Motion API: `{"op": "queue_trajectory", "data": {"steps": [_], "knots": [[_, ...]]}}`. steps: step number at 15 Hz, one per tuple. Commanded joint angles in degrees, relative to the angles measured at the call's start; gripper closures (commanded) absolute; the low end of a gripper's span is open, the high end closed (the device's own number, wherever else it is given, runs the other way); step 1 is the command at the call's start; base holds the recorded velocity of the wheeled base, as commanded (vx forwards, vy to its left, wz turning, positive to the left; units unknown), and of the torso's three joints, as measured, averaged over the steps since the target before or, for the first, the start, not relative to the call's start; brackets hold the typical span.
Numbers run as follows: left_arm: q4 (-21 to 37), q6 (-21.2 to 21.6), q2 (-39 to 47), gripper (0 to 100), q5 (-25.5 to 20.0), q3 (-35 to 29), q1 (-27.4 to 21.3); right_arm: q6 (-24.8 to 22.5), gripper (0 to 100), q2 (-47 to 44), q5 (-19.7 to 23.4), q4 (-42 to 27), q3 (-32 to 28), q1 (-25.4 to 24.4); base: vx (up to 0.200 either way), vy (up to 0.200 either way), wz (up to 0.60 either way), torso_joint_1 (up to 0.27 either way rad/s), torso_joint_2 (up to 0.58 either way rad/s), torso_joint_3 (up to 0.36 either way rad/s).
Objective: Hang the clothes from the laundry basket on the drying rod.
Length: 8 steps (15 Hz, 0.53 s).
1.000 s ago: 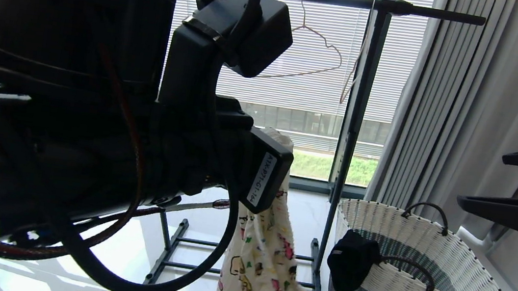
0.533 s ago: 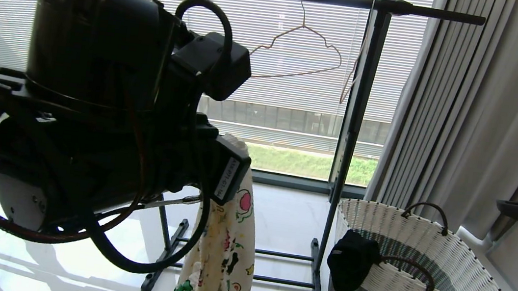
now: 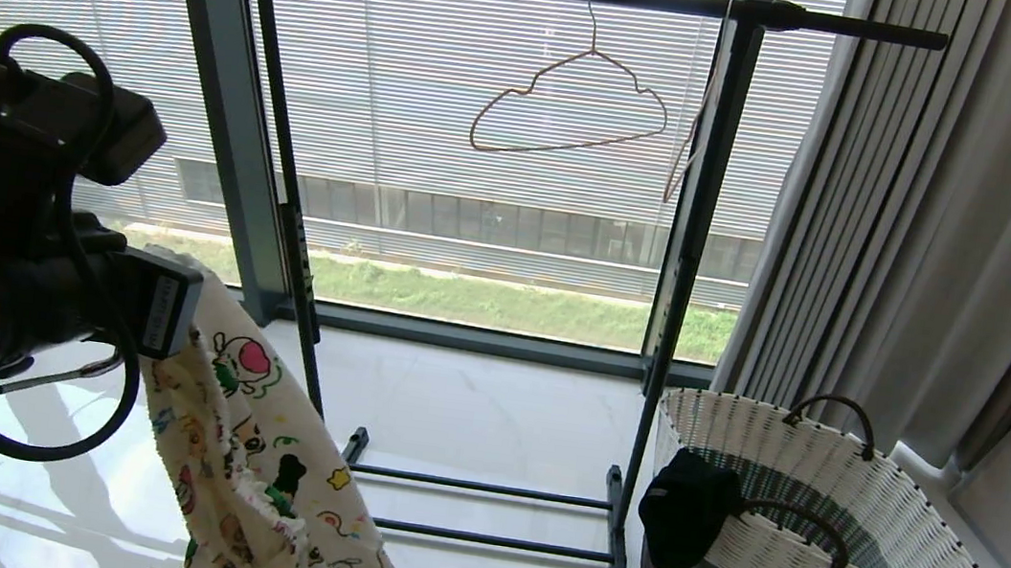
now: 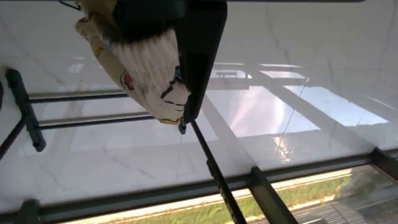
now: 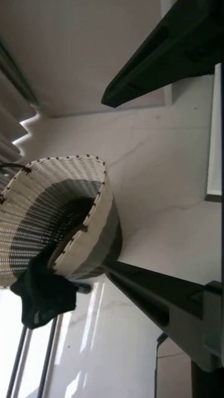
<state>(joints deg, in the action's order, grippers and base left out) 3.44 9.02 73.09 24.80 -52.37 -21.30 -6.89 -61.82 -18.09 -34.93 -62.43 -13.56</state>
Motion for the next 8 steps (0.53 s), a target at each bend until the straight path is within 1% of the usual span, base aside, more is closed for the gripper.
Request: {"op": "queue_trajectory", "data": {"steps": [1,3,5,8], "knots": [[-0.1,0.1,-2.7,100,0.7,0.9,2.8,0.1,0,-0.2,0.0,0.0,0.5,2.0,0.0,0.0,0.0,0.0,0.0,0.0],[-0.1,0.2,-3.4,100,2.3,2.2,3.5,0.2,0,-0.6,0.3,0.0,0.5,2.1,0.0,0.0,0.0,0.0,0.0,0.0],[-0.1,0.2,-3.4,100,2.4,3.2,4.2,0.2,0,-0.8,0.8,0.2,0.4,2.0,0.0,0.0,0.0,0.0,0.0,0.0],[-0.2,0.2,-3.5,100,2.4,3.6,4.2,0.4,0,-1.5,2.4,2.4,0.4,2.1,0.0,0.0,0.0,0.0,0.0,0.0]]}}
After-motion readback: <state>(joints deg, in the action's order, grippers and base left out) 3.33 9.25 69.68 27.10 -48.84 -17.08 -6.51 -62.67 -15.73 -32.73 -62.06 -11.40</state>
